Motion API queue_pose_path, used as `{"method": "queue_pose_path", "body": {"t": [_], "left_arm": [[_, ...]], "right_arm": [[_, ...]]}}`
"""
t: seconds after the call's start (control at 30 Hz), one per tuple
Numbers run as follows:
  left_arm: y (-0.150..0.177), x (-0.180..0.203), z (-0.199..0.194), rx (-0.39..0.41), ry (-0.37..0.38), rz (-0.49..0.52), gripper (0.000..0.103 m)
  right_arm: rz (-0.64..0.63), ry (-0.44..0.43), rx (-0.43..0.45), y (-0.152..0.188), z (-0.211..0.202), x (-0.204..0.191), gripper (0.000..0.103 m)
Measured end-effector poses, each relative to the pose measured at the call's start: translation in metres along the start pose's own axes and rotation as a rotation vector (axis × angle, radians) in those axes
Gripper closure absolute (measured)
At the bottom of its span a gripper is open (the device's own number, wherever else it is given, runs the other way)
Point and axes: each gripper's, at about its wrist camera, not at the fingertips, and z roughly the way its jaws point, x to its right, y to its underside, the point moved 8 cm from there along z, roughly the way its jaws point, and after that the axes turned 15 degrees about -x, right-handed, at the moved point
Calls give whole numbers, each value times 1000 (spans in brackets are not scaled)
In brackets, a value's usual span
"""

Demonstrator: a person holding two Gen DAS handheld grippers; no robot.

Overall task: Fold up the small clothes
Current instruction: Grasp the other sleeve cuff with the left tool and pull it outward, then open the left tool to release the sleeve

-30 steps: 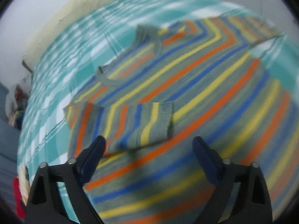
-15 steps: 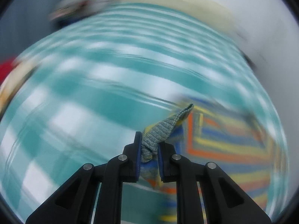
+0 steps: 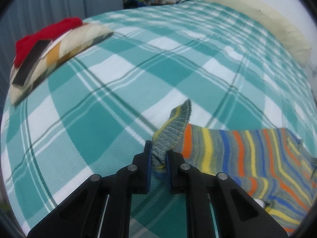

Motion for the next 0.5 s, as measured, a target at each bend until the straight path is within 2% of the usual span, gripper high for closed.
{"method": "queue_pose_path", "body": {"t": [0.17, 0.23, 0.3, 0.4, 0.47, 0.5], "left_arm": [[-2, -16, 12, -41, -41, -33, 95], [-3, -24, 14, -35, -81, -40, 97], [-2, -27, 17, -49, -58, -47, 97], [-1, -21, 16, -45, -64, 13, 95], [1, -20, 11, -46, -98, 41, 76], [3, -23, 3, -42, -133, 40, 72]], "right_arm": [[3, 9, -16, 2, 6, 5, 27], [9, 8, -18, 1, 7, 7, 27], [14, 8, -15, 1, 7, 9, 27], [15, 5, -16, -1, 7, 10, 27], [9, 2, -19, -2, 8, 9, 27], [5, -1, -22, -2, 9, 7, 27]]}}
